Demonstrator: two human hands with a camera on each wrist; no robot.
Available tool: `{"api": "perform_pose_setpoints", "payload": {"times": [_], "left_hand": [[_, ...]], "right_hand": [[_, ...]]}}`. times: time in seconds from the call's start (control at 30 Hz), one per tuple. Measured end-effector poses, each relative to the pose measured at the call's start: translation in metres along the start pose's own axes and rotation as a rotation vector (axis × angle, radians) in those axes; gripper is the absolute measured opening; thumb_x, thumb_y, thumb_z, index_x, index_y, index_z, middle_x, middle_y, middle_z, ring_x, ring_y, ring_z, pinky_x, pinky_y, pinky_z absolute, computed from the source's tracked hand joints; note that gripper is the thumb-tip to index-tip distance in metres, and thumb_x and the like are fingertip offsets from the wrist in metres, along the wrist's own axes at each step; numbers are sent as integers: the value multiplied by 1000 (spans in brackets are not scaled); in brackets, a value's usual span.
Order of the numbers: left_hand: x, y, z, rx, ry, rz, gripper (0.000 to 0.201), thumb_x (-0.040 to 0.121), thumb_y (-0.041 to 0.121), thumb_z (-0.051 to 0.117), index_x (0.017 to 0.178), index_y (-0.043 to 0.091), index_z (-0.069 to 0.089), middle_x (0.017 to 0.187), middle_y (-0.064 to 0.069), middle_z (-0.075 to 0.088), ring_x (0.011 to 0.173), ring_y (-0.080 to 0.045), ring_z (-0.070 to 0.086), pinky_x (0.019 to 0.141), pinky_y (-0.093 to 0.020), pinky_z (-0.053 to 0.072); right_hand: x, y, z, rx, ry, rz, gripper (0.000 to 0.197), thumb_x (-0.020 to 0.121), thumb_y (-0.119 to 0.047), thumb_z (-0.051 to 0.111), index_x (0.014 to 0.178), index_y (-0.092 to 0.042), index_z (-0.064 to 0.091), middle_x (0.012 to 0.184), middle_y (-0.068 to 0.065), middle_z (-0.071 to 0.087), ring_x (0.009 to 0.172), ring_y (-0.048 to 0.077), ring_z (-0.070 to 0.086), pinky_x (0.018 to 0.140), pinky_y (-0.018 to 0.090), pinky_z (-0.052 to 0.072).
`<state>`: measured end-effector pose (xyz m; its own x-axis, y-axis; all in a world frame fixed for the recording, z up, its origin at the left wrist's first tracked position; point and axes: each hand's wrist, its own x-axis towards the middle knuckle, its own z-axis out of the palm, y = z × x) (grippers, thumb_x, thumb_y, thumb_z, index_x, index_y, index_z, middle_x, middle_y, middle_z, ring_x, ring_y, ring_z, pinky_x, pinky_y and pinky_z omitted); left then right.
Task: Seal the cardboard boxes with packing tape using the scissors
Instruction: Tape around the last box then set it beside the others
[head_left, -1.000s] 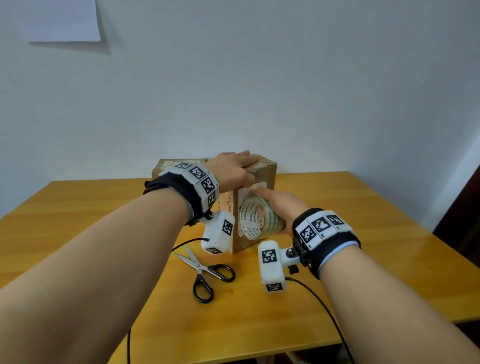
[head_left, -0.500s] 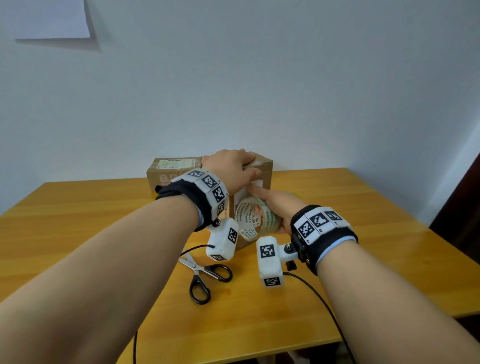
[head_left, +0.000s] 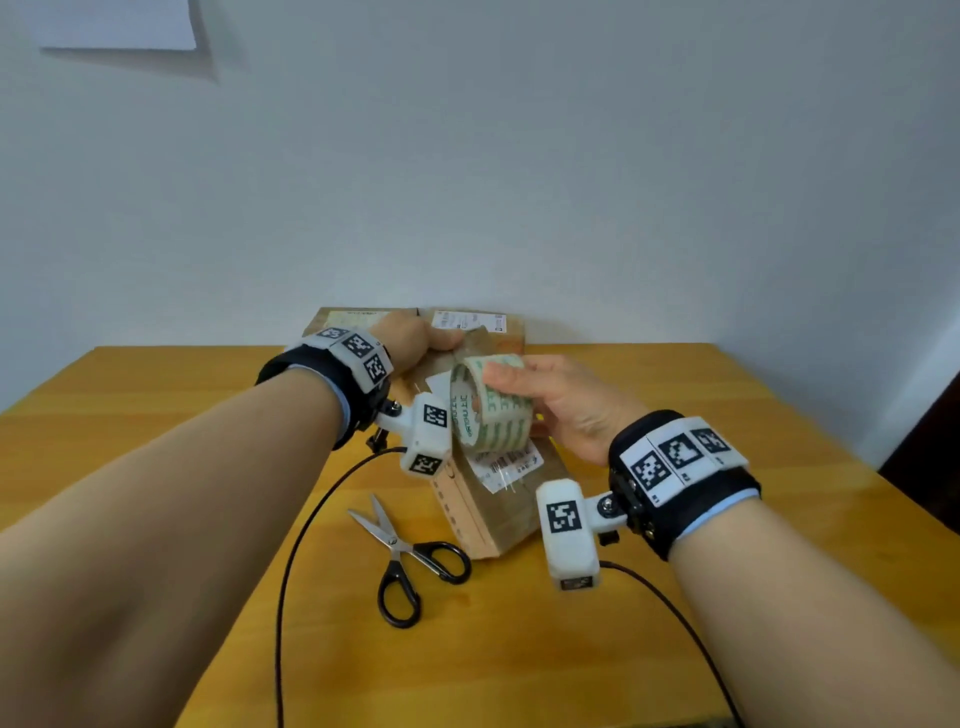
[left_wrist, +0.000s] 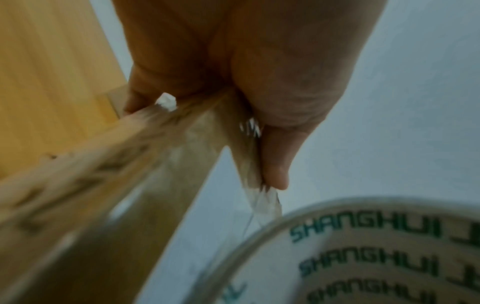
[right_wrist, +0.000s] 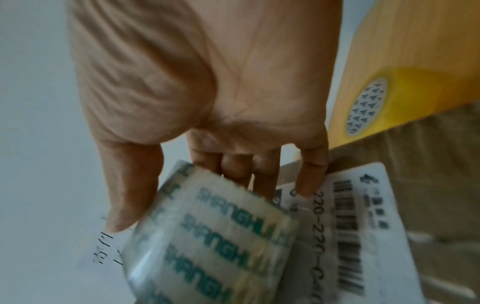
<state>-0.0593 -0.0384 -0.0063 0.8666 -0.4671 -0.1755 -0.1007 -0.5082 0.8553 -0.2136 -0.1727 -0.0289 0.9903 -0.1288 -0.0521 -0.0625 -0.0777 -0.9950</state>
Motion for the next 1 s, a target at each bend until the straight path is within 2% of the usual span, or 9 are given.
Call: {"api": "perform_pose_setpoints", "payload": {"times": [0.1,0.2,0.3,0.4,0.57,0.7,0.77,0.83,1.0], "left_hand": [[13,-23,6,151,-72,-8,46,95,51,55,74,10,61,65,-4,65,47,-18,57,49,-22,45],[20,-41,12,419,-118,183,42,102,44,43,105,12,71,100,-3,63,89,-23,60,76,-28,41],[14,-42,13,489,-195,241,30,104,24,45,122,17,67,117,-1,67,104,-23,62,75,-25,43],[7,-42,14,513,-281,206,48,96,2,47,138,26,54,123,5,60,113,-19,56,87,-29,43],[7,-58,24,463,-429,135,75,94,4,59,154,28,21,145,3,49,126,-14,49,104,-32,40],[9,-53,28,573,-256,165,87,93,15,61,157,34,5,165,-4,7,146,-27,29,117,-47,30],[5,-49,33,542,-176,203,94,93,12,61,157,32,-4,165,-3,7,144,-30,32,111,-44,38],[5,-51,40,350,-203,188,98,91,4,60,157,29,-9,159,-5,28,132,-25,46,98,-35,48],[11,-61,45,176,-293,115,108,81,-4,66,157,24,-4,153,-6,38,126,-20,48,102,-35,46]], "right_hand": [[11,17,-1,32,56,63,59,79,-48,68,116,-2,69,109,15,75,95,25,71,87,38,56],[23,30,2,-5,65,144,57,80,-53,65,111,-5,70,106,16,75,92,27,72,91,41,55],[31,37,2,-37,28,185,55,80,-57,63,106,-9,70,103,13,76,92,27,72,93,42,55],[32,36,-3,-1,-53,183,48,80,-43,69,110,-6,68,103,14,75,94,26,71,89,38,56],[33,37,-7,26,-117,176,41,79,-28,73,111,-3,67,100,13,75,88,22,73,76,32,59],[34,40,-6,76,-47,144,32,87,-20,70,117,-8,68,106,13,75,94,24,72,80,37,58],[33,44,-5,65,2,131,28,93,-14,66,120,-7,66,110,15,75,98,26,72,83,39,58],[32,45,-5,37,26,124,29,94,-13,65,122,-5,65,114,16,74,103,29,71,91,44,57],[29,42,-4,-1,52,124,32,91,-15,69,121,-4,67,111,15,75,104,29,72,95,46,56]]}}
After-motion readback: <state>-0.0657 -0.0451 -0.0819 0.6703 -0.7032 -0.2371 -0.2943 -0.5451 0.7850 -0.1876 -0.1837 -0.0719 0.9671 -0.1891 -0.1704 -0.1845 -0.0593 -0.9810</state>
